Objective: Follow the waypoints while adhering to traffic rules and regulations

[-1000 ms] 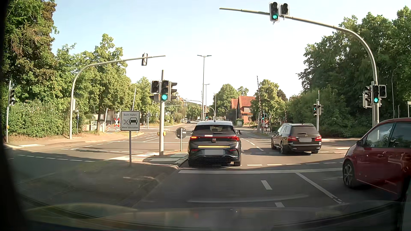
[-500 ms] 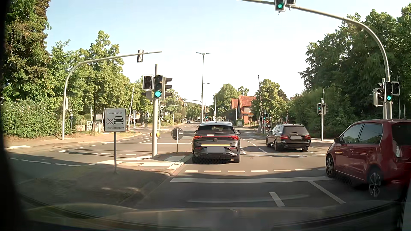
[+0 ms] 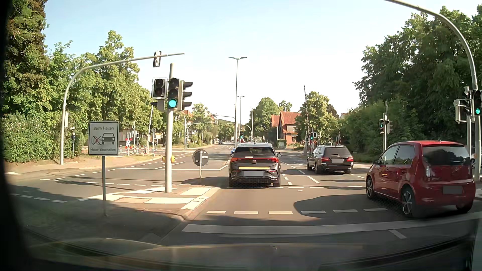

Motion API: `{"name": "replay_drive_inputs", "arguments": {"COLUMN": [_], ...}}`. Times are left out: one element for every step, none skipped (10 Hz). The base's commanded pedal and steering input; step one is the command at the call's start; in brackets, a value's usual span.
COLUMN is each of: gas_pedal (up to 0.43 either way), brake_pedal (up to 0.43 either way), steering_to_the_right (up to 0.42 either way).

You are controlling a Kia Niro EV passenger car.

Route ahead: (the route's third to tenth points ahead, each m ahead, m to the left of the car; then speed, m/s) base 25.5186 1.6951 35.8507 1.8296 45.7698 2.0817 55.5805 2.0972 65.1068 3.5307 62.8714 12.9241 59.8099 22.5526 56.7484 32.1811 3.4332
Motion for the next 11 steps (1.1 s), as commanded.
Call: {"name": "replay_drive_inputs", "arguments": {"gas_pedal": [0.248,0.228,0.197,0.197,0.177,0.177,0.177,0.177,0.177,0.209,0.240], "brake_pedal": [0.006,0.006,0.006,0.006,0.006,0.006,0.006,0.006,0.006,0.006,0.006], "steering_to_the_right": [0.002,0.000,-0.001,-0.003,-0.004,-0.004,-0.004,-0.004,-0.004,-0.004,0.000]}}
